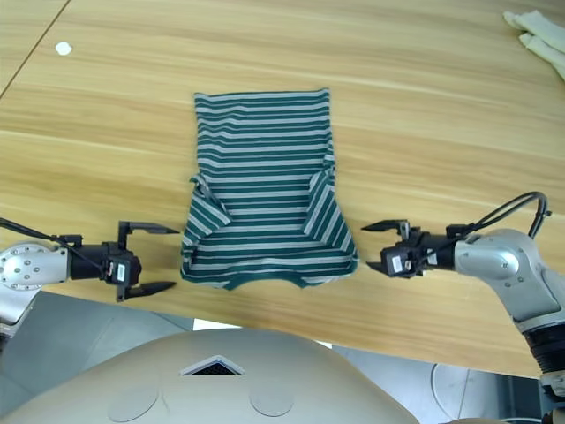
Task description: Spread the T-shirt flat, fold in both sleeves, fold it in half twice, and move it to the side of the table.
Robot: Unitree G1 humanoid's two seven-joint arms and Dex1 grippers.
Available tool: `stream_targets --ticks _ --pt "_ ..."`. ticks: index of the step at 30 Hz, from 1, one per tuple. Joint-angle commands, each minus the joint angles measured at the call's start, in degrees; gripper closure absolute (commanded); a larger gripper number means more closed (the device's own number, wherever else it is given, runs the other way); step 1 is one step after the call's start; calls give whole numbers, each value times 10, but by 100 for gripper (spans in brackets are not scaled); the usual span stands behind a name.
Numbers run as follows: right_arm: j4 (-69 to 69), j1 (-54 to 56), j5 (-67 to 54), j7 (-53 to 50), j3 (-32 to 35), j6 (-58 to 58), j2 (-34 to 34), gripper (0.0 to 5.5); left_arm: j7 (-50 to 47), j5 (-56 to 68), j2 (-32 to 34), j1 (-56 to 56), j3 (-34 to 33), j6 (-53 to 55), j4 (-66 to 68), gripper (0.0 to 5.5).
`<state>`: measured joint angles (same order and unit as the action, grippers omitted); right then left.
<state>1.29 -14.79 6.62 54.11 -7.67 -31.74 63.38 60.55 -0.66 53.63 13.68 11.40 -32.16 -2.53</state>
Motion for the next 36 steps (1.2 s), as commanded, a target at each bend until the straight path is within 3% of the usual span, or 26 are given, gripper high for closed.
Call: stream_targets --ticks 1,7,10,32,36 --pt "13 -18 5 16 -25 -1 -7 171 2 -28 -5 -1 27 4 15 10" --pt "41 -31 -12 20 -28 -2 3 171 0 -30 -7 -10 45 0 23 10" --pt "44 -31 -10 20 -31 1 -1 166 0 -29 -5 -13 50 -2 22 57" --pt "39 0 6 16 -51 18 -27 549 6 -9 -9 -31 74 -15 26 406" --pt "42 2 5 17 -54 20 -27 550 13 -1 -7 -37 77 -20 26 479"
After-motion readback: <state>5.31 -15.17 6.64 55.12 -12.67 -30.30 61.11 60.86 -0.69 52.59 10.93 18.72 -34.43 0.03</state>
